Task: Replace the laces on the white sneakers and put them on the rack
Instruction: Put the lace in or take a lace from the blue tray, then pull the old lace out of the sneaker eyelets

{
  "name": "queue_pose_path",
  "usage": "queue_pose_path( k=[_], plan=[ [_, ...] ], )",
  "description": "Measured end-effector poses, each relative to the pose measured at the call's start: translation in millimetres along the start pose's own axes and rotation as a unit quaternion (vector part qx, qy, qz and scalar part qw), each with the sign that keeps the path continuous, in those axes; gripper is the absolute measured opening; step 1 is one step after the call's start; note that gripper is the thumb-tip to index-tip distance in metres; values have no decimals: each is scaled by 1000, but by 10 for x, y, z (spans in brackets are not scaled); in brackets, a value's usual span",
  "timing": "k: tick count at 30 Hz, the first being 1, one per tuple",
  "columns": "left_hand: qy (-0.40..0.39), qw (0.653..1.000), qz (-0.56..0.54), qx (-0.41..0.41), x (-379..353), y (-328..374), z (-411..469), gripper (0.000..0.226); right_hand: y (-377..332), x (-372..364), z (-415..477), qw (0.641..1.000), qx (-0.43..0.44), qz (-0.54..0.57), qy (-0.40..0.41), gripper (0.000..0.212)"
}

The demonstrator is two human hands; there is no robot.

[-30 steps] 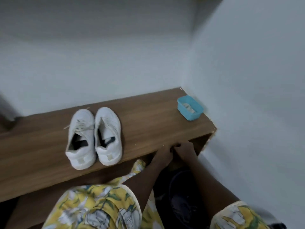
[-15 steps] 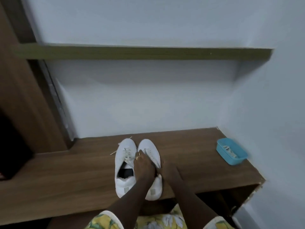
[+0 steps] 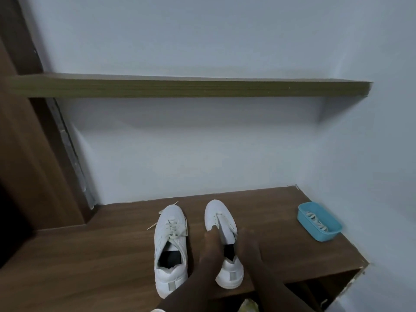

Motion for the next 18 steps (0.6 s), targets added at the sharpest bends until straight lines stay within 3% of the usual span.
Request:
queue_pose_path(
  k=[5, 10, 14, 17, 18],
  plan=[
    [-79, 996, -26, -22, -121, 149, 21, 40, 143, -23, 96, 1000, -7, -6, 7, 29],
    [-6, 999, -18, -32, 53, -2, 10, 32, -36, -13, 54, 998, 1, -16, 53, 29],
    [92, 985, -138, 44, 353, -395, 33, 28, -567, 90, 44, 982, 104, -74, 140, 34],
    [146, 981, -110, 72, 622, -749, 48, 27, -913, -189, 21, 984, 153, -88, -1, 24],
    [155, 982, -78, 80, 684, -866, 53, 29, -989, -267, 8, 986, 160, -47, -4, 26]
  ],
)
Point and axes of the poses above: each hand's wrist, its own z-axis towards the middle knuckle, its own x-axis out of the back of the hand, y = z × x, the point moved 4 cm from there along z, towards the middle knuckle, and after that the axes turned 1 degree about -x, right-handed, at the moved point
